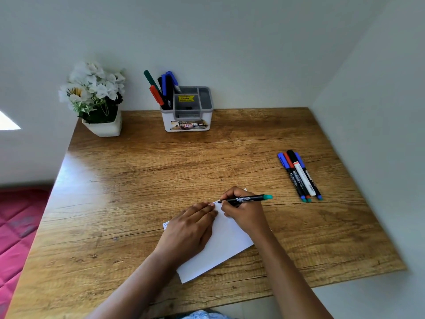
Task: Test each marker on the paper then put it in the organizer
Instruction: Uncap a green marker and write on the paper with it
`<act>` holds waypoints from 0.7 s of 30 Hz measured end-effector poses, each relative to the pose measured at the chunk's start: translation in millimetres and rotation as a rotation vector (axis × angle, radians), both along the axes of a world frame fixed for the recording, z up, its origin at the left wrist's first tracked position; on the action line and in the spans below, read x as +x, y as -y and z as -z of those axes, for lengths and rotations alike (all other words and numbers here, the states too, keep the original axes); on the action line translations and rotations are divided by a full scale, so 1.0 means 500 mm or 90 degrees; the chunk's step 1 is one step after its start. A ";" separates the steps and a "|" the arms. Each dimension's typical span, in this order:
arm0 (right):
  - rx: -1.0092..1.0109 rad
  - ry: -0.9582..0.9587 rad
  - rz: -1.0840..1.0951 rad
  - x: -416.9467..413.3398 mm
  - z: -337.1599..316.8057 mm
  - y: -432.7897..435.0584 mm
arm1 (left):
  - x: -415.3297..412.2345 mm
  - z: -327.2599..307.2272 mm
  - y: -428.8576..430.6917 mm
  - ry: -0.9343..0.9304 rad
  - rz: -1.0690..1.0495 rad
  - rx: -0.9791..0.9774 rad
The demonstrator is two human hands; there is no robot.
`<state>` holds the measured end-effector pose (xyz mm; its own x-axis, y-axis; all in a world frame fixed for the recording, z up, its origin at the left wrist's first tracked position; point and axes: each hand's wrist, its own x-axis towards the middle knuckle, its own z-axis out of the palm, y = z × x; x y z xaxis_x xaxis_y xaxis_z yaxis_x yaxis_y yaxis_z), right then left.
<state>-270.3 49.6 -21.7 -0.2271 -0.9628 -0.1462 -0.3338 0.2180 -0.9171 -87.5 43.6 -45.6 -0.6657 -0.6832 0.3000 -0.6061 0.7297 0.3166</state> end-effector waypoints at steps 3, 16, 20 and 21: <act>0.005 -0.003 -0.014 0.000 -0.004 0.001 | 0.000 -0.002 0.000 -0.005 0.000 -0.001; 0.017 0.004 0.020 0.006 -0.012 0.000 | -0.002 -0.005 -0.001 -0.014 -0.010 -0.003; 0.014 0.015 0.016 0.005 -0.012 -0.002 | -0.001 -0.006 -0.002 -0.007 -0.008 -0.004; 0.009 0.014 0.019 0.006 -0.013 -0.002 | -0.001 -0.007 -0.001 -0.008 -0.009 -0.004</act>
